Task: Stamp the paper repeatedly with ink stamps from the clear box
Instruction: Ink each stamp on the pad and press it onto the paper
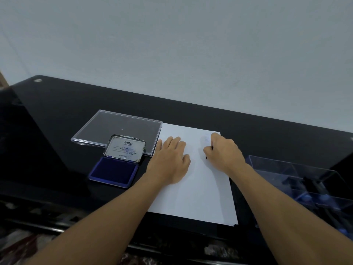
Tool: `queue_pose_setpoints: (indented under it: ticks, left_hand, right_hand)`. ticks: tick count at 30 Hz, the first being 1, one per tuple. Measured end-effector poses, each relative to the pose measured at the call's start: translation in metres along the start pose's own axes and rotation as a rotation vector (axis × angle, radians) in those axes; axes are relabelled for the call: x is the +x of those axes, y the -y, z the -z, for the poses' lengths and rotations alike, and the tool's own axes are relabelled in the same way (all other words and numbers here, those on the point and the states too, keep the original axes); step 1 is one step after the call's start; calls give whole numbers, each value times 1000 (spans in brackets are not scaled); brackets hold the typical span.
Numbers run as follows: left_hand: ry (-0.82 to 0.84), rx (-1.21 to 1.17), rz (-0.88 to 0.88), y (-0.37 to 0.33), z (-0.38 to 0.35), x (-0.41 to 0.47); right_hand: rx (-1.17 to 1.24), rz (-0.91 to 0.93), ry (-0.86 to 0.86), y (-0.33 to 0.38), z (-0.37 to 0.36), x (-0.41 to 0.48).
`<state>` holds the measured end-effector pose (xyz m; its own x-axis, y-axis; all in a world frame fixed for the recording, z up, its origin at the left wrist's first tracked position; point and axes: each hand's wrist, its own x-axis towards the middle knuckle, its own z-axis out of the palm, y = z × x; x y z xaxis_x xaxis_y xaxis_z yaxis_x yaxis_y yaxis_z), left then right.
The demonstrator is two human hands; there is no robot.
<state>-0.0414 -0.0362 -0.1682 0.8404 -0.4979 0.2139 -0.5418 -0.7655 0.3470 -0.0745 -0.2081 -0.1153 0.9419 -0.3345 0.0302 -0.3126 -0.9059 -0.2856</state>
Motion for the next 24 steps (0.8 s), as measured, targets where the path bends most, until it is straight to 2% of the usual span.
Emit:
queue_pose_setpoints:
  ticks: [8,14,24]
  left_hand:
    - [-12,-7,1,-2,2,-1]
    - [3,-24,13,-3,6,1]
    - [-74,-111,12,-8,48,6]
  right_hand:
    - [2,6,-2,0,0,-8]
    - [16,-9,84,-2,15,-7]
    - [66,-14,-45,-13,67,-13]
